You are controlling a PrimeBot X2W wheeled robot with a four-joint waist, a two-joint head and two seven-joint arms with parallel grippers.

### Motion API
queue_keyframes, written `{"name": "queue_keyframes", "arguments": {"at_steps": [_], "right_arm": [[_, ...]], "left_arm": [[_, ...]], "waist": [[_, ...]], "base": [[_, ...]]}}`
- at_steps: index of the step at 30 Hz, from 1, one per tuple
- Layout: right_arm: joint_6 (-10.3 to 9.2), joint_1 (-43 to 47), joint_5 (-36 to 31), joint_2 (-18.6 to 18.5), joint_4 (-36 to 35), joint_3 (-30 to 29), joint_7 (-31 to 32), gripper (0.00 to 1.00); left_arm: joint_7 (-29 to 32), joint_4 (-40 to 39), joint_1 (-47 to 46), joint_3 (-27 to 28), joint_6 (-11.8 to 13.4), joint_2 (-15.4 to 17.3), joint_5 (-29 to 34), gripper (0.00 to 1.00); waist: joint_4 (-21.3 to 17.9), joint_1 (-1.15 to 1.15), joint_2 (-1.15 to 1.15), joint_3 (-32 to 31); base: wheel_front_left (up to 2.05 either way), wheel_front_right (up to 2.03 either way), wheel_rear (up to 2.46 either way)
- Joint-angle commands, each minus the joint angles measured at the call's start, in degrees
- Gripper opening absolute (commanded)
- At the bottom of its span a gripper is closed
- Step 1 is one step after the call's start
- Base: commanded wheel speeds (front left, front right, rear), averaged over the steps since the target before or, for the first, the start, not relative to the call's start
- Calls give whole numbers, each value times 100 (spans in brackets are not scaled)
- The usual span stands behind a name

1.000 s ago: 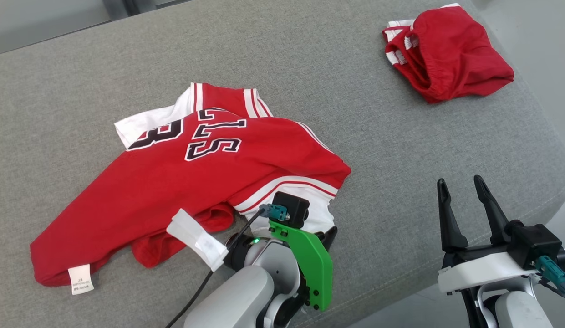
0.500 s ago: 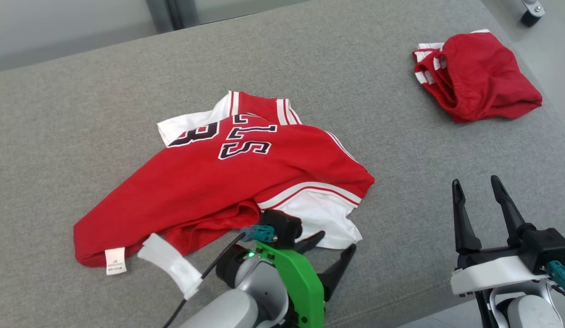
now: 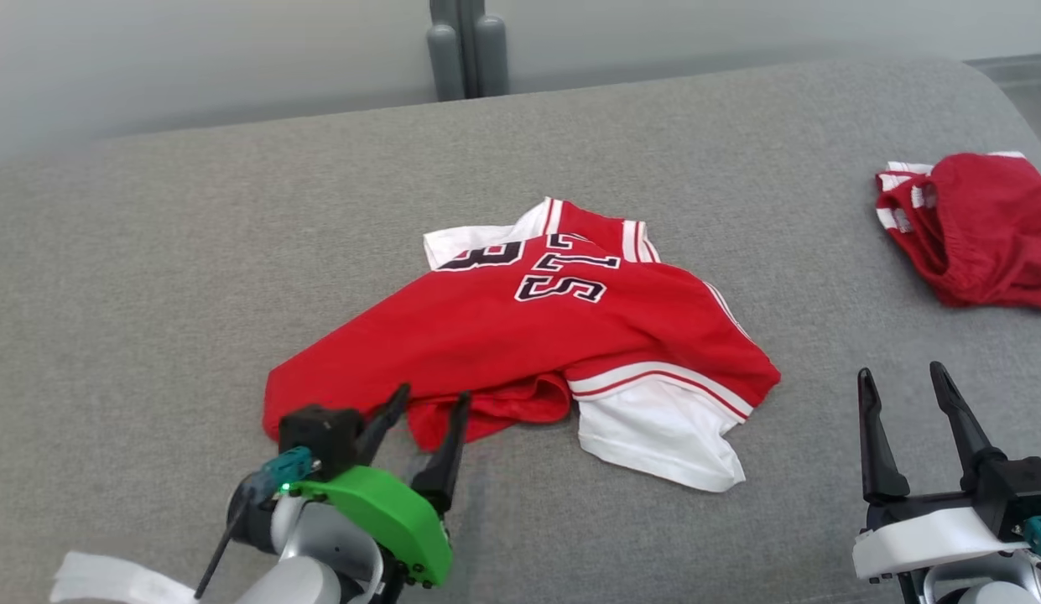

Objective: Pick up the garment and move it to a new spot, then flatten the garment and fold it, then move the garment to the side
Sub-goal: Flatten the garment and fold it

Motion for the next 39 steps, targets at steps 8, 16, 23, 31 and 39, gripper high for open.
{"name": "queue_keyframes", "arguments": {"at_steps": [8, 16, 23, 31, 39], "right_arm": [[-7, 108, -50, -98, -52, -14, -16, 100], [-7, 156, -58, -268, 341, 648, -16, 100], [-7, 112, -1, -501, 1059, 1235, -16, 100], [-7, -346, 7, -564, 1571, 1422, -16, 100], [-7, -280, 79, -664, 1754, 1679, -16, 100]], "left_arm": [[-793, 44, 486, 510, 122, 214, -51, 100], [-1027, 774, 446, 670, 22, 194, -171, 100], [-970, 1568, 146, 742, -179, 150, -333, 100], [-934, 2104, -326, 763, -336, 62, -332, 100], [-1046, 2710, -596, 764, -505, -123, -408, 100]], "waist": [[679, 0, 0, -503], [763, 0, 0, -300], [712, 0, 0, -70], [703, 0, 0, 296], [760, 0, 0, 346]], "base": [[0, 0, 0], [0, 0, 0], [0, 0, 0], [0, 0, 0], [0, 0, 0]]}}
